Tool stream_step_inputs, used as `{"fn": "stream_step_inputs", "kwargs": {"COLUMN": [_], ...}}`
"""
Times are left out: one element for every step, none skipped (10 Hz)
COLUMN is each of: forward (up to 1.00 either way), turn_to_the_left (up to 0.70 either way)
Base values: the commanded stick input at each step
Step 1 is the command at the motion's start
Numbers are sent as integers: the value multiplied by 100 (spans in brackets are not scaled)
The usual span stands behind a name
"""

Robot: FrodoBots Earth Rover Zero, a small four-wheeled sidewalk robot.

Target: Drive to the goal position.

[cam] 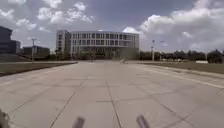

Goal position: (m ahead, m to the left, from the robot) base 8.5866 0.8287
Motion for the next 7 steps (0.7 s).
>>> {"fn": "stream_step_inputs", "kwargs": {"forward": [70,70,70,70,70,70,70], "turn_to_the_left": [0,0,0,0,0,0,0]}}
